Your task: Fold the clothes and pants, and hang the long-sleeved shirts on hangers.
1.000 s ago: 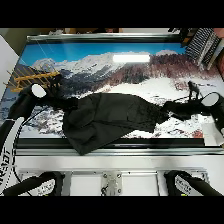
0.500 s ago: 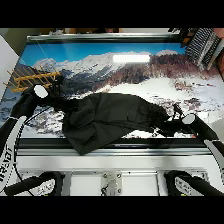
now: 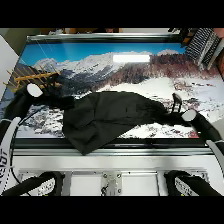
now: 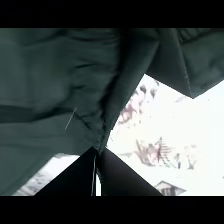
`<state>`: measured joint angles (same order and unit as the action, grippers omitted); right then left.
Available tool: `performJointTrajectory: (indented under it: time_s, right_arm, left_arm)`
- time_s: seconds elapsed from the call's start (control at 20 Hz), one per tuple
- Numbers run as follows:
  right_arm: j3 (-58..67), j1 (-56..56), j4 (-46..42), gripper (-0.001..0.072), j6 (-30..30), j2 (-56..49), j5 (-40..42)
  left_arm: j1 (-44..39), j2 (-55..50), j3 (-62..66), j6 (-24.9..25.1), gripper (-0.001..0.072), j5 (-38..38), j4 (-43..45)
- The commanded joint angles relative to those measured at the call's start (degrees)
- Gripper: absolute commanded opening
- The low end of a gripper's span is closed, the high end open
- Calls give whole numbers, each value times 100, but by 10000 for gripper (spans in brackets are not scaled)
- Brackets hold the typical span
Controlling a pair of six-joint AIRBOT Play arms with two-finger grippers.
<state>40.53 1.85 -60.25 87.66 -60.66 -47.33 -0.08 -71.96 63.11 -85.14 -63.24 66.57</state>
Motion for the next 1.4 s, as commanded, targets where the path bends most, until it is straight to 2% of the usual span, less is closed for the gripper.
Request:
performJointTrajectory:
  time_s: [0.0, 0.15, 0.3, 0.5, 0.7, 0.8, 0.95, 1.05, 1.2, 1.35]
  right_arm:
    - [1655, 442, -1110, 23, -238, 1126, -1399]
    - [3167, 837, -1215, 23, -125, 2098, -1493]
    - [4118, 1027, -1220, 22, 195, 2769, -1438]
    - [4697, 1049, -1217, 22, 492, 3143, -1403]
    - [4780, 1049, -1198, 22, 844, 3075, -1674]
    - [4774, 1047, -1167, 23, 1058, 2855, -2323]
    - [4524, 1043, -1123, 22, 1224, 2249, -3405]
    - [4111, 1040, -953, 22, 1220, 1735, -3552]
    - [3475, 894, -874, 23, 1019, 640, -2774]
    - [3495, 726, -726, 26, 946, -739, -1088]
  left_arm:
    - [481, 933, 614, 26, 9, -382, -109]
    - [728, 2118, 1456, 28, 10, -772, -533]
    - [732, 3198, 2059, -48, 9, -608, -520]
    - [734, 4083, 2500, -199, 9, -210, -516]
    - [734, 4288, 2557, -391, 9, -256, -509]
    - [734, 4050, 2559, -446, 9, -448, -509]
    - [732, 3250, 2555, -448, 9, -1139, -514]
    - [732, 2382, 2553, -444, 9, -1493, -511]
    - [732, 813, 2557, -409, 9, -1392, -518]
    - [610, -883, 2651, -350, 9, -678, -533]
